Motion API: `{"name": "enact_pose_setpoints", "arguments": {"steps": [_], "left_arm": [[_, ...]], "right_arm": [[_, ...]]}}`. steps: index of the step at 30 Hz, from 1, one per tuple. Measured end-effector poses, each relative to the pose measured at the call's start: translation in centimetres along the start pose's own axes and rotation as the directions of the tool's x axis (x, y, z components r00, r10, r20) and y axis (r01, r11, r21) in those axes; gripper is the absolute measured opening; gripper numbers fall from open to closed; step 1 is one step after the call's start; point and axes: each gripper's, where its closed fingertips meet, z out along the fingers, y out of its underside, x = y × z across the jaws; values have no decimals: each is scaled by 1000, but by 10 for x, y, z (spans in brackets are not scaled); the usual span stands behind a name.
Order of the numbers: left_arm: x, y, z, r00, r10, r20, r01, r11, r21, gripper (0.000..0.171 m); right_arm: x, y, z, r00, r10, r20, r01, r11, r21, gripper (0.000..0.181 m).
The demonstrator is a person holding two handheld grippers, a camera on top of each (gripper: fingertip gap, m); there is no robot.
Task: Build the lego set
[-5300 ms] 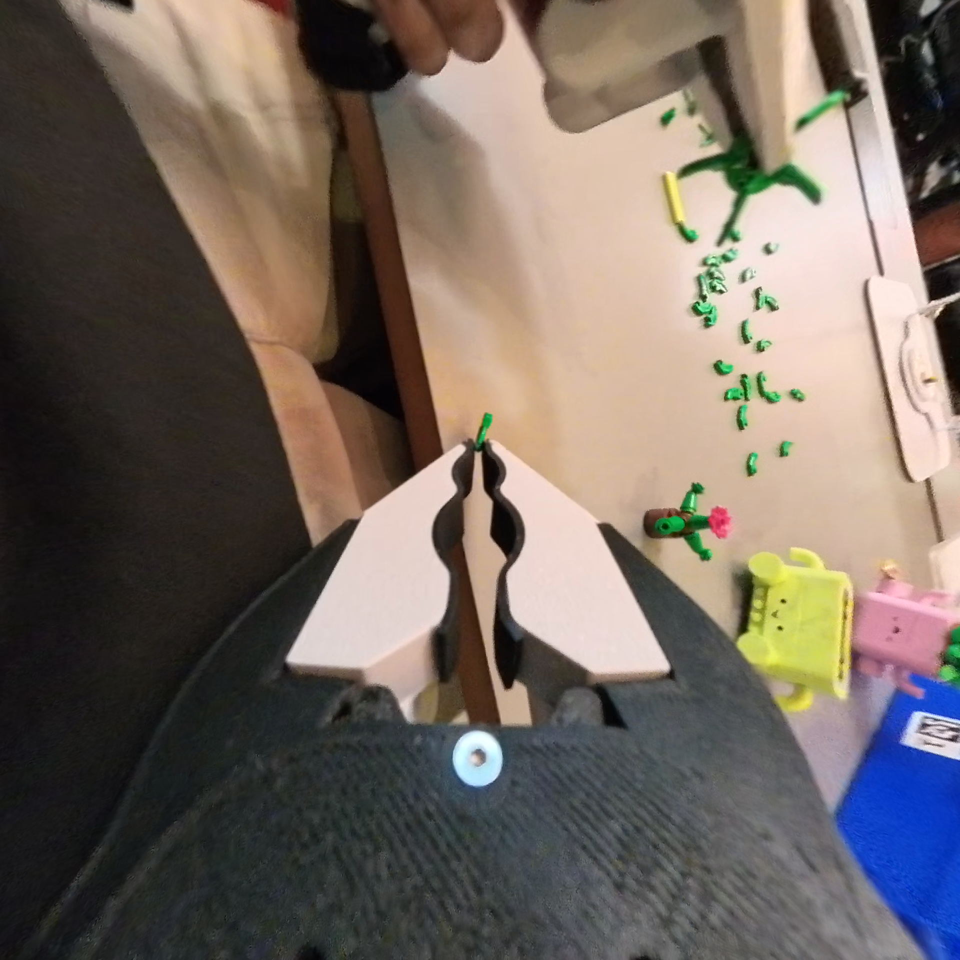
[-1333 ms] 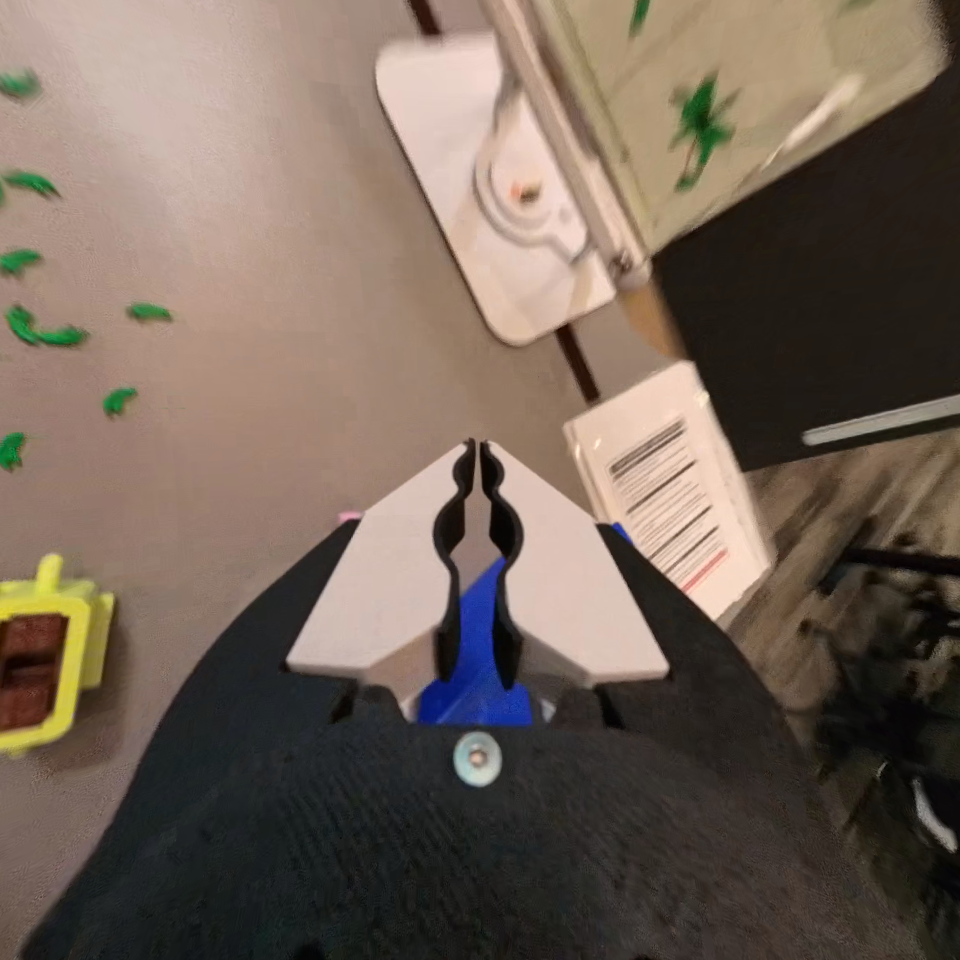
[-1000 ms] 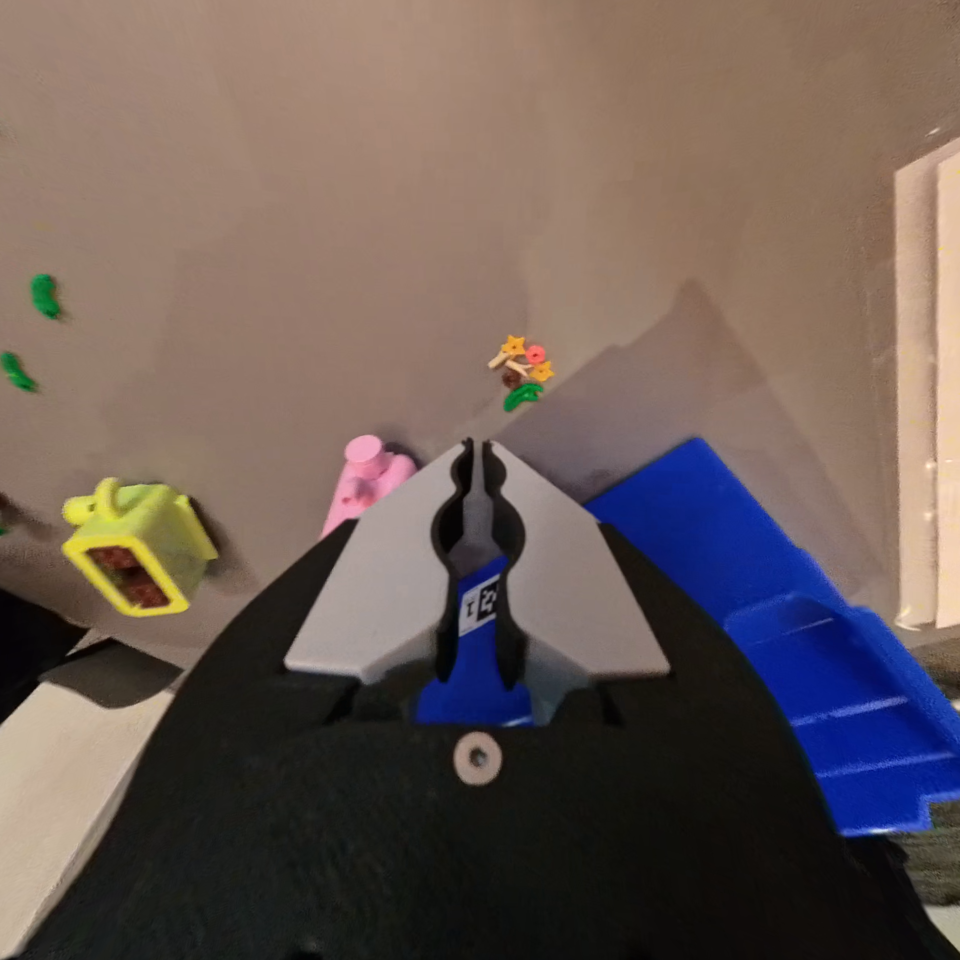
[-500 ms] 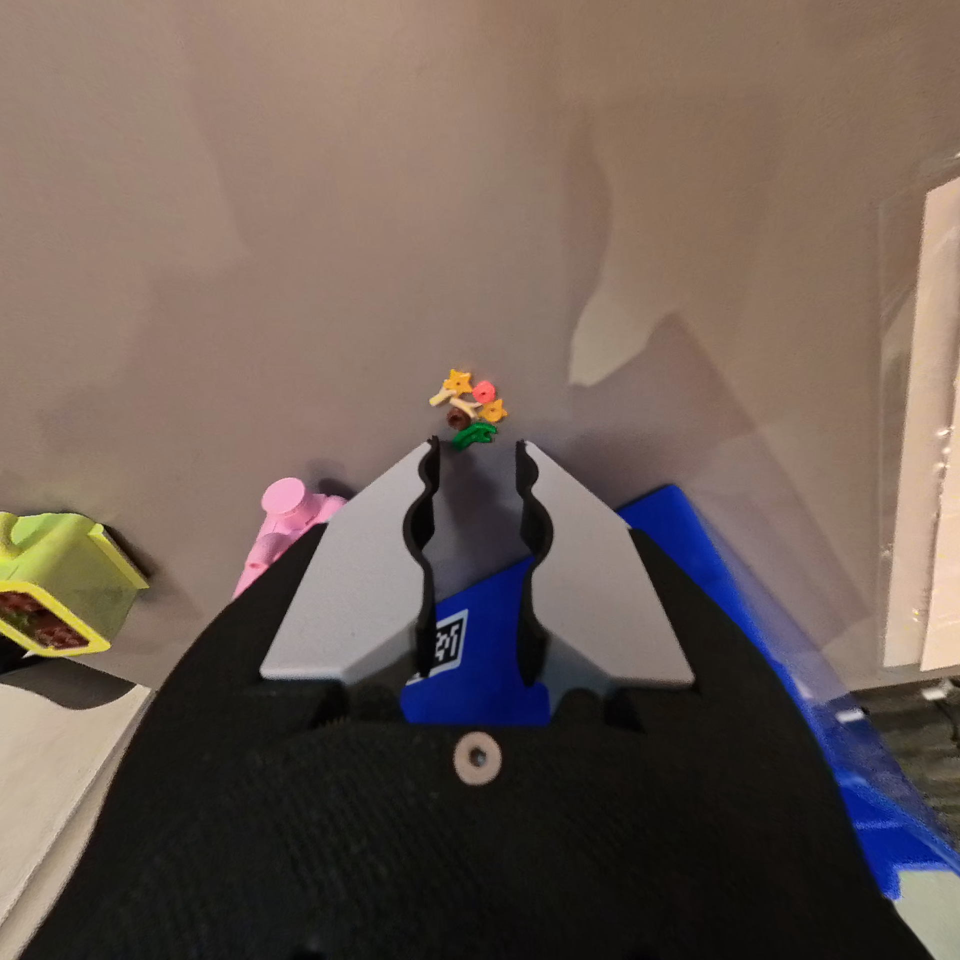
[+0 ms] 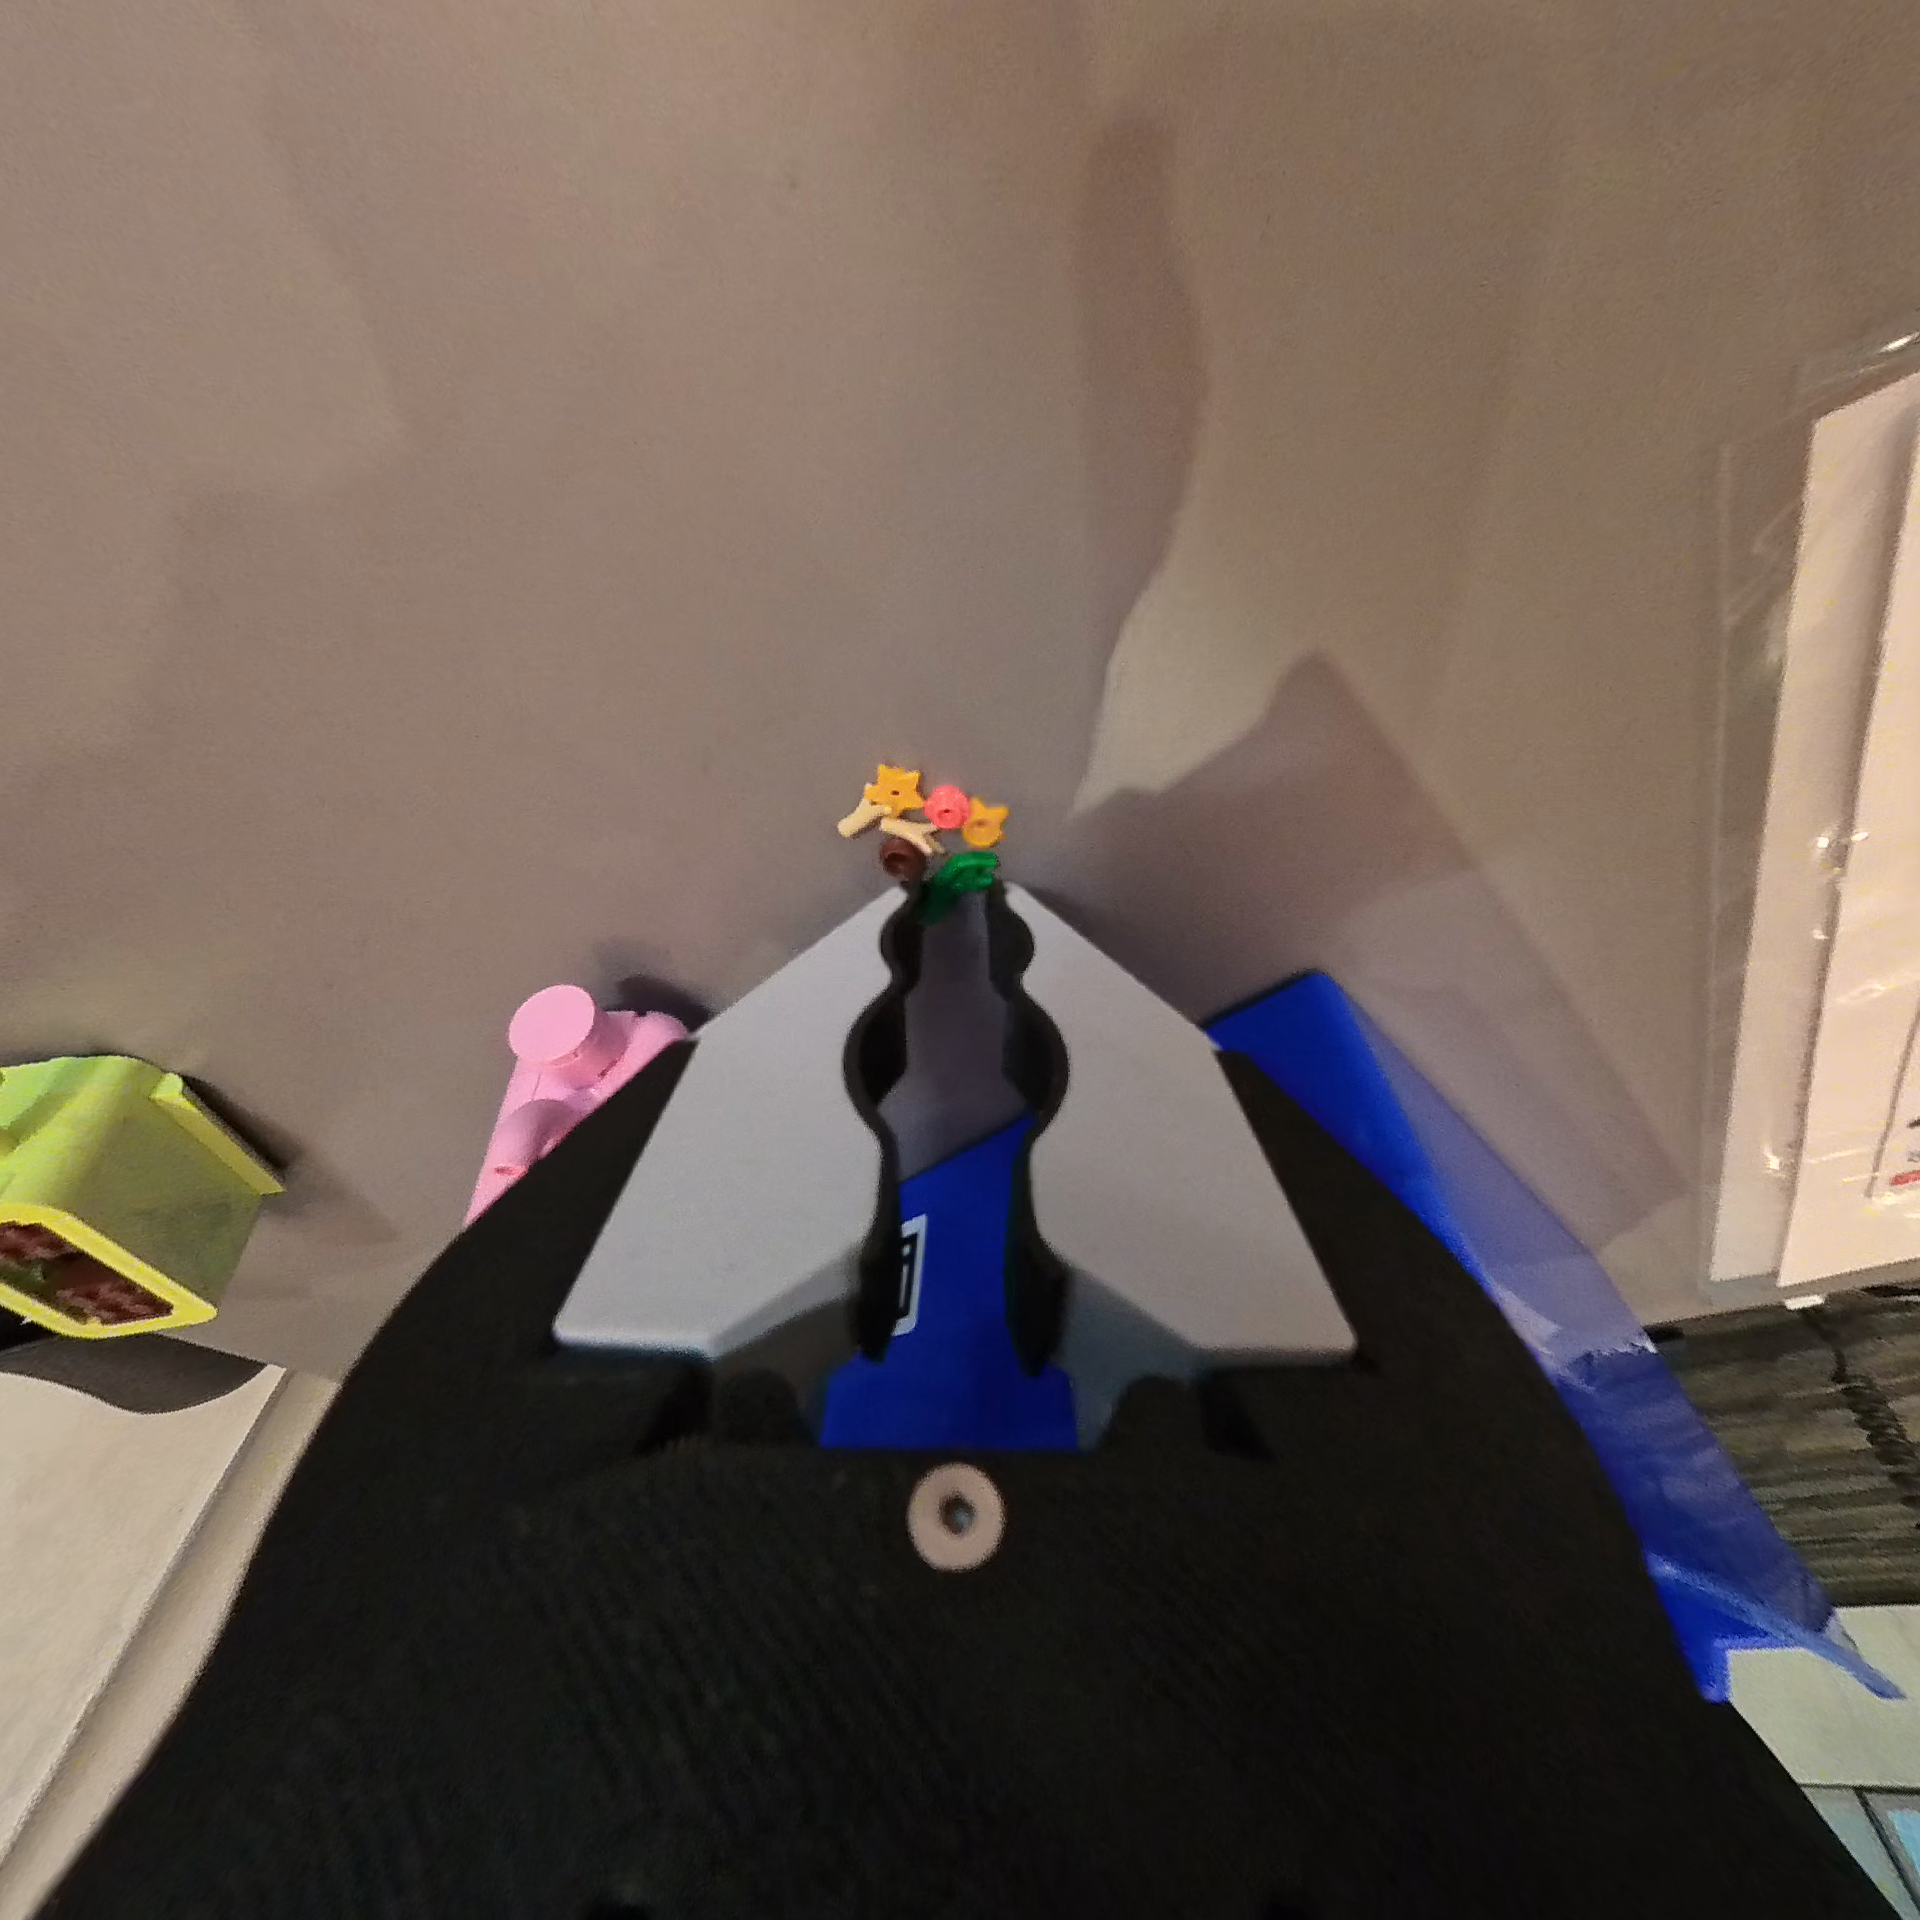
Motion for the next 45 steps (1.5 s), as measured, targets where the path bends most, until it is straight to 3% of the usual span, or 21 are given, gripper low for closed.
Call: {"name": "enact_pose_setpoints", "arguments": {"steps": [9,15,17,22,27,30,35,45], "left_arm": [[0,0,-1,1000,4,3,-4,1000,2,5],[0,-2,-2,1000,-2,4,2,1000,15,5],[0,-2,-2,1000,-2,7,2,1000,24,5],[-3,-8,-9,998,-55,17,53,996,72,5],[-7,-16,-17,980,-198,-38,201,971,132,5],[-9,-20,-20,967,-245,-65,252,956,148,5],[-9,-15,-16,967,-248,-54,253,961,114,5],[-7,-19,-19,946,-303,-116,316,942,115,6]], "right_arm": [[0,3,-10,998,-39,-57,41,998,40,4],[-35,1,-58,990,-96,-107,112,981,159,4],[-72,1,-79,988,-133,-79,149,959,243,4],[-213,14,-108,954,-295,59,230,840,491,4],[-346,49,-85,900,-407,157,239,761,603,4],[-402,62,-57,875,-419,242,181,747,639,4],[-409,67,1,946,-295,131,162,786,596,4],[-396,68,7,985,-159,-63,160,723,672,7]]}}
